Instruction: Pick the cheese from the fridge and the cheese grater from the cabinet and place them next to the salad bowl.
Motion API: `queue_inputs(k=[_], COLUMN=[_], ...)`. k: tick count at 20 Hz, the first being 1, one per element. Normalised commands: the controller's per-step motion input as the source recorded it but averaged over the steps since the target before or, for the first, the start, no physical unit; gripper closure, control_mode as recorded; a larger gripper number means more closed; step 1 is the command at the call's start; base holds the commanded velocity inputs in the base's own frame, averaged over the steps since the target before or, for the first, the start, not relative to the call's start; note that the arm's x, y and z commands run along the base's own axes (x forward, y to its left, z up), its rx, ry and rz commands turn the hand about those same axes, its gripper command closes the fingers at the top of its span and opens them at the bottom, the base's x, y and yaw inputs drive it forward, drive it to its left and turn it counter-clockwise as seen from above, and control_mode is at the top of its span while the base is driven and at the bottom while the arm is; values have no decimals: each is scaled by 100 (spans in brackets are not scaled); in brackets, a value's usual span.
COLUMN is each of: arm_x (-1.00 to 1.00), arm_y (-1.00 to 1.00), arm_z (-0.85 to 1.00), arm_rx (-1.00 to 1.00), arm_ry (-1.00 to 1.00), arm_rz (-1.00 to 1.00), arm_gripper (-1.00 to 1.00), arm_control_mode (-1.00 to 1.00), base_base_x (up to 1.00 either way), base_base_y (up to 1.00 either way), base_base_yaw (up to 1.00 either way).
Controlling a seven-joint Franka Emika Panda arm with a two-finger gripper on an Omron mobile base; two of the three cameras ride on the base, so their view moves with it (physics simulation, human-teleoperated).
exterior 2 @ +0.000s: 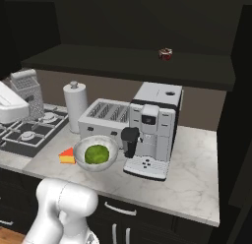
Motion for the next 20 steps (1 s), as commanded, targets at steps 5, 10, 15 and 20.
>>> queue_inputs(k=[5, 10, 15, 20], arm_x=[-2, 0, -5, -12], arm_y=[3, 10, 19, 0], arm_z=[-59, -70, -82, -96], arm_rx=[0, -4, -8, -6], arm_ry=[-7, -15, -18, -17], arm_rz=[7, 16, 17, 13], arm_gripper=[100, 100, 100, 100], arm_control_mode=[-100, -100, -100, -100], base_base_x=[0, 0, 0, 0], base_base_y=[0, 0, 0, 0], base_base_yaw=[0, 0, 0, 0])
